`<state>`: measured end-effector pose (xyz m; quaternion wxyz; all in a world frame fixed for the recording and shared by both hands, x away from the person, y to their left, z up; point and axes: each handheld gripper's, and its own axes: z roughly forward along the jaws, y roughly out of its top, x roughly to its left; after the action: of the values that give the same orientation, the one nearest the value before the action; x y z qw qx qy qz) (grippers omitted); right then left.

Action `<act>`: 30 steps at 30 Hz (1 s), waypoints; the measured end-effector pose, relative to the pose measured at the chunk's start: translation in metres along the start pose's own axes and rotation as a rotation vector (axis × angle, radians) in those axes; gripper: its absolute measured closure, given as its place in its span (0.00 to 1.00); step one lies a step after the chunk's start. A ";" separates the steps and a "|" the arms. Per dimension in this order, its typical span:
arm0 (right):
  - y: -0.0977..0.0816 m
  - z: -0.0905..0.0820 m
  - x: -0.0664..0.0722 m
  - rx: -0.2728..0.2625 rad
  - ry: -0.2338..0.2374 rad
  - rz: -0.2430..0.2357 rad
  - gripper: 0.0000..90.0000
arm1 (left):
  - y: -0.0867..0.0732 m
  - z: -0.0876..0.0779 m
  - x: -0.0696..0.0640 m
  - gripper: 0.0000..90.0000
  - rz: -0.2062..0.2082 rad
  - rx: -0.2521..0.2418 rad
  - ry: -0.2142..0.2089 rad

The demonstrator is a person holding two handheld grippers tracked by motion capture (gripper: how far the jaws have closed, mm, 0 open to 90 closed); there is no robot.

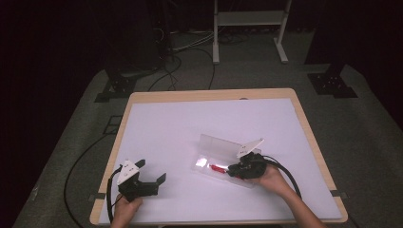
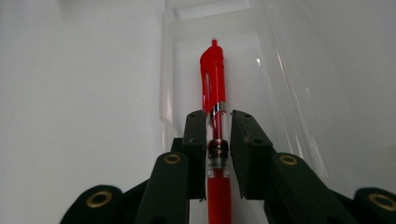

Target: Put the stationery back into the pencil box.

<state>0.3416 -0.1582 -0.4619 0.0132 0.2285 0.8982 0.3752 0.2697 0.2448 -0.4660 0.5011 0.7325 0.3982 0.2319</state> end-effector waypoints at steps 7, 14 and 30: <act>-0.003 -0.018 0.000 -0.048 -0.008 0.018 0.73 | 0.000 0.000 0.000 0.00 0.003 0.001 0.002; -0.005 -0.030 0.001 -0.065 -0.014 0.013 0.66 | 0.000 0.000 -0.001 0.00 0.003 -0.001 0.001; -0.017 -0.063 0.008 -0.104 -0.042 0.020 0.57 | 0.000 0.000 -0.001 0.00 0.007 0.003 0.001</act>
<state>0.3153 -0.2074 -0.4270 0.0402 0.2444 0.8748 0.4165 0.2693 0.2436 -0.4661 0.4989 0.7346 0.3962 0.2334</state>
